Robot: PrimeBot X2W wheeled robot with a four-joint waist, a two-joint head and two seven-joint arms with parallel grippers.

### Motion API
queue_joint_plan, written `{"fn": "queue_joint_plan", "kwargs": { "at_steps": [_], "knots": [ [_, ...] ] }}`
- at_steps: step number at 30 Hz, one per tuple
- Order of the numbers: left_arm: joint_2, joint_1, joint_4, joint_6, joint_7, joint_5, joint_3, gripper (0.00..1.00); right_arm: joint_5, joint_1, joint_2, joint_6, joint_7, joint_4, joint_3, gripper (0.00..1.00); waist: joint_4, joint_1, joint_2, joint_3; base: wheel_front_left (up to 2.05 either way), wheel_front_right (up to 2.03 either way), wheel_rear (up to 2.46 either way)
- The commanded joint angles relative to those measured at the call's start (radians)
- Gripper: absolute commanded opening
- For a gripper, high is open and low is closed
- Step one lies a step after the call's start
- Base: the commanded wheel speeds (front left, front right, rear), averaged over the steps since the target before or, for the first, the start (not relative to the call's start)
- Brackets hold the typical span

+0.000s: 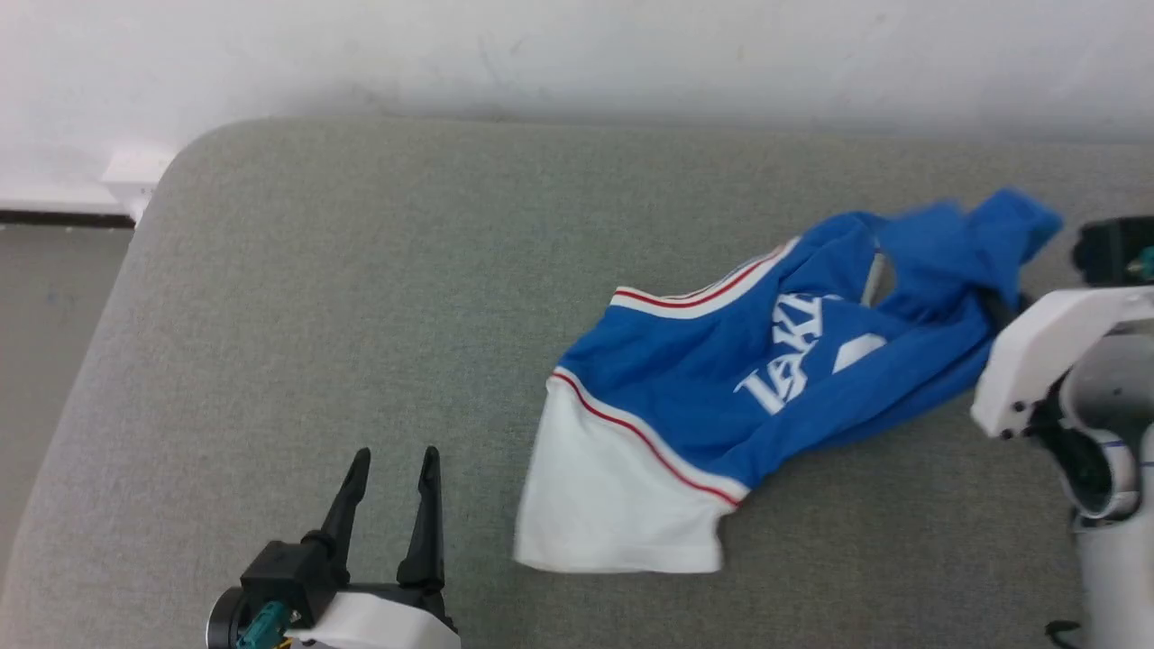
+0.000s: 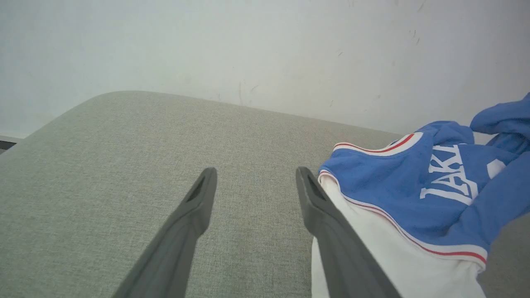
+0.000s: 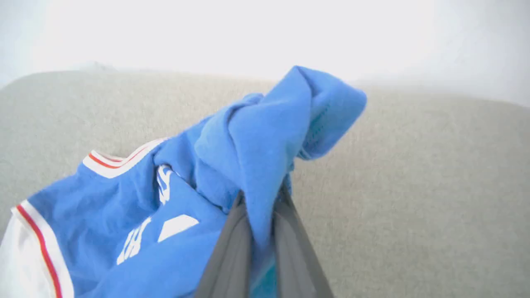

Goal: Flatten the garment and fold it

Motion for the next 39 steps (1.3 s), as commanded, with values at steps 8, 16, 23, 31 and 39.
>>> {"fn": "queue_joint_plan", "kwargs": {
  "at_steps": [8, 16, 23, 31, 39],
  "knots": [
    [-0.001, 0.038, 0.005, 0.004, -0.005, 0.004, -0.006, 1.0, 0.025, 0.246, 0.046, -0.001, 0.077, -0.324, -0.134, 0.0, -0.048, 0.0, 0.0, -0.068, 0.0, 0.0, 0.0],
    [0.005, 0.052, 0.0, 0.004, -0.005, 0.003, -0.007, 1.0, 0.129, 0.608, 0.078, -0.001, 0.089, -0.368, -0.262, 0.0, -0.064, 0.0, 0.0, -0.057, 0.0, 0.0, 0.0],
    [0.013, 0.053, 0.003, 0.004, -0.002, 0.002, -0.014, 1.0, 0.148, 0.688, 0.079, -0.001, -0.055, -0.212, -0.225, 0.09, -0.088, 0.0, 0.0, -0.061, 0.0, 0.0, 0.0],
    [0.021, 0.067, -0.001, 0.014, 0.007, 0.0, -0.016, 1.0, 0.132, 0.581, 0.079, -0.001, -0.194, -0.186, -0.165, 1.0, -0.098, 0.0, 0.0, -0.1, 0.0, 0.0, 0.0],
    [0.019, 0.073, -0.01, 0.023, 0.006, -0.01, -0.02, 1.0, 0.093, 0.429, 0.079, -0.001, -0.186, -0.313, -0.124, 1.0, -0.091, 0.0, 0.0, -0.1, 0.0, 0.0, 0.0]
  ]
}}
